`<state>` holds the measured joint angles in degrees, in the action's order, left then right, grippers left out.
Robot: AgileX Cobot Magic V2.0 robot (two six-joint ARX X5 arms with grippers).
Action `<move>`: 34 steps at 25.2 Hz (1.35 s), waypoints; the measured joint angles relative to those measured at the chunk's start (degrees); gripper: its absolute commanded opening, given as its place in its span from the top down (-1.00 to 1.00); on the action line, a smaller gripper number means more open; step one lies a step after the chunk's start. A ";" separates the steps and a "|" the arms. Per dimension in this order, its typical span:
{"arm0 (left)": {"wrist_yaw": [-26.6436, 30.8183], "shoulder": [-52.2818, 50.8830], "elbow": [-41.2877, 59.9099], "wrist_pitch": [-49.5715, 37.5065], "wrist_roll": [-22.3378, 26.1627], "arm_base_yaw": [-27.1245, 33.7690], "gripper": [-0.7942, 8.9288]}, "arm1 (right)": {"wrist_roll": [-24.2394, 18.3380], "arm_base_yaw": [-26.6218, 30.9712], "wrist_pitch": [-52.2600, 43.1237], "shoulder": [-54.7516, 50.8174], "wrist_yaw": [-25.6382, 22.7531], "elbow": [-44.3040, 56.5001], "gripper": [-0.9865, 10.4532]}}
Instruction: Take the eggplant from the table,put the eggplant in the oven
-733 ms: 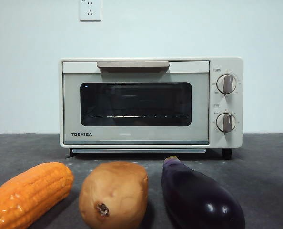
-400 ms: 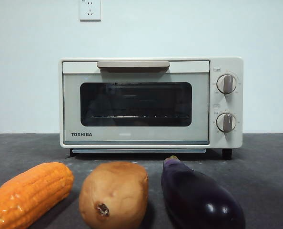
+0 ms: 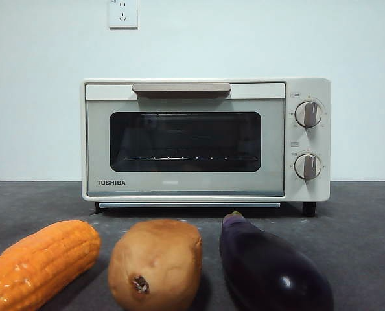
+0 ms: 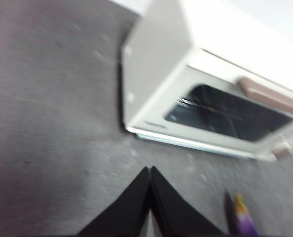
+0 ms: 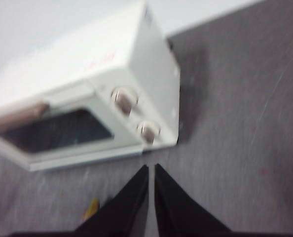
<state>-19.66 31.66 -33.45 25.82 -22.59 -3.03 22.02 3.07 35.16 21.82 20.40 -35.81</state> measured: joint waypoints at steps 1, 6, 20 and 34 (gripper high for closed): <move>-1.42 1.90 -1.57 0.72 0.74 0.00 0.83 | -1.05 0.00 2.27 1.73 1.07 -1.49 0.82; -7.80 10.64 -8.66 5.25 4.07 -0.68 0.83 | -7.30 -0.02 15.02 11.34 6.19 -10.10 0.81; -9.05 19.30 -12.90 5.70 6.82 -8.63 0.83 | -11.47 -24.11 18.73 27.67 11.69 -16.94 0.12; -9.05 19.41 -12.90 5.66 7.28 -9.64 0.83 | 11.72 -50.03 2.03 58.16 -15.72 -16.94 0.11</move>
<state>-28.71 51.07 -46.35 31.48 -15.31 -12.67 33.74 -46.96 37.19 79.99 4.69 -52.75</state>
